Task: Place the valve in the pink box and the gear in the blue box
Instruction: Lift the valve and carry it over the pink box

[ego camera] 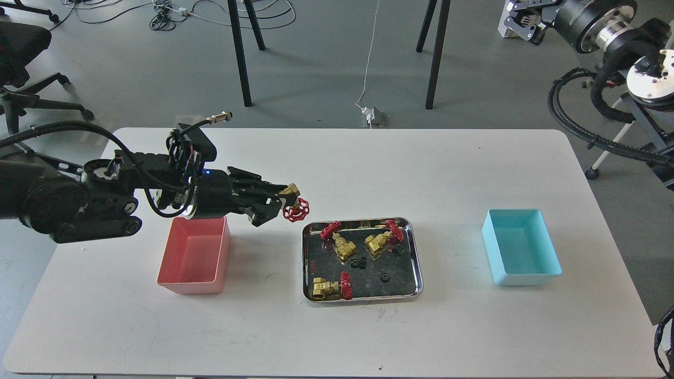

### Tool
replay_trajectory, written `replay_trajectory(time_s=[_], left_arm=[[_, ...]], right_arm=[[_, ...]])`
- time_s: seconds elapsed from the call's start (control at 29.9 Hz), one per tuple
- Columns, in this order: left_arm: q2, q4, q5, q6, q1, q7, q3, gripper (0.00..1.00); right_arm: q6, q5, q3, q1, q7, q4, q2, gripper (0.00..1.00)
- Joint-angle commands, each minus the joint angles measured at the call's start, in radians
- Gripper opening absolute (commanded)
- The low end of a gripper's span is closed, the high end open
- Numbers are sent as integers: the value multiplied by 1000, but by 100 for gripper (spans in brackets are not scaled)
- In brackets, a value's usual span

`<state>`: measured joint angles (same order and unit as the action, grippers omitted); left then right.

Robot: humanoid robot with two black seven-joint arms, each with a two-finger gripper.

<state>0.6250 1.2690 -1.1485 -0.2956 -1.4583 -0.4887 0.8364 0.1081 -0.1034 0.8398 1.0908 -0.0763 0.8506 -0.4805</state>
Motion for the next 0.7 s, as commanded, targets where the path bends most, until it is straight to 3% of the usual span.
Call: replay_trajectory(time_s=[0.0, 0.2, 0.43, 0.67], left_arm=[[166, 73, -75, 0, 4, 0, -42, 9], [315, 95, -164, -2, 73, 0, -52, 9], [315, 53, -191, -27, 176, 0, -65, 9], [305, 3, -189, -28, 202, 0, -65, 10]], right_arm=[[-88, 10, -82, 95, 0, -1, 11, 100], [-103, 8, -151, 129, 0, -5, 13, 100], [-99, 5, -150, 71, 6, -1, 14, 100], [-96, 2, -143, 34, 7, 2, -3, 100]])
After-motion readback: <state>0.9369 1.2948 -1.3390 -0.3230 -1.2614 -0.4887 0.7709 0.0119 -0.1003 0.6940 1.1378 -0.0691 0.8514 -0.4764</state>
